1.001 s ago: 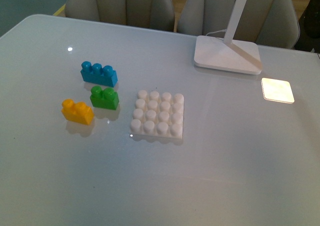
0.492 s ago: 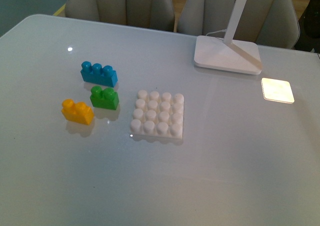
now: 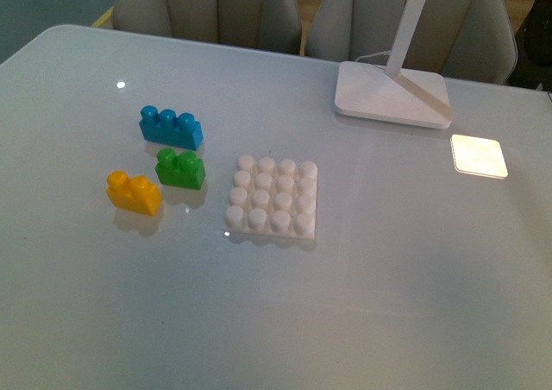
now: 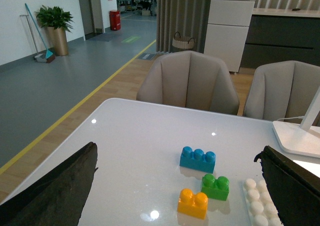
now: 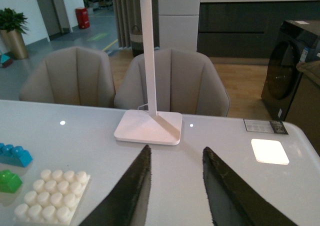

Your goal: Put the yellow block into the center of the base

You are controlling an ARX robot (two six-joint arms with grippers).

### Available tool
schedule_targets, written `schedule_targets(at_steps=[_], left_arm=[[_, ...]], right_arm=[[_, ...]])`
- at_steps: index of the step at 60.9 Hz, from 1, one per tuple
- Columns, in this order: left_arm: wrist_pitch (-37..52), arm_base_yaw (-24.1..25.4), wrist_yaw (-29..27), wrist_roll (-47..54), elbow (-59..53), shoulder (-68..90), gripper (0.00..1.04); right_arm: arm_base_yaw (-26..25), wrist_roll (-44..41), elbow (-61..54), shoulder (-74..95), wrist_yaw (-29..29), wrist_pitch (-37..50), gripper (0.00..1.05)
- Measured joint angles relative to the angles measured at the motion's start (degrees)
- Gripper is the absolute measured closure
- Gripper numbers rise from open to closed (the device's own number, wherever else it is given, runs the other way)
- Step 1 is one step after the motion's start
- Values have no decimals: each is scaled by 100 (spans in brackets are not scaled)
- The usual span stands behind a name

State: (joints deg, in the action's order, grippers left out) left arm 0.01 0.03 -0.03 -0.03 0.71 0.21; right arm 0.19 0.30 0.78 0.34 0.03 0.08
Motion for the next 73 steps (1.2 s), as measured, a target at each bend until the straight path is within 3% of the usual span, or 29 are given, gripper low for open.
schedule_targets(at_steps=[16,19,27,38,44,57,73], left_arm=[[-26,4,39,-48,2,17,7],[-922,-48,348,-656,382,592,7],[-649,-597,72,-1561,697,1985,7],[931,-1261,-254,-1873,927,3768,7],[2212,-1572,-369,-1873,1113,5346,7],[3718,-1744,-409,-1893,1746,7814,7],[4634,-1749,-407,-1829,2455,10026,7]], right_arm=[[0,2,0,-2,0,0,19],[0,2,0,0,4,0,8],[0,2,0,-4,-2,0,9],[0,2,0,-7,-2,0,9],[0,2,0,-7,-2,0,9],[0,2,0,-7,-2,0,9],[0,2,0,-7,-2,0,9]])
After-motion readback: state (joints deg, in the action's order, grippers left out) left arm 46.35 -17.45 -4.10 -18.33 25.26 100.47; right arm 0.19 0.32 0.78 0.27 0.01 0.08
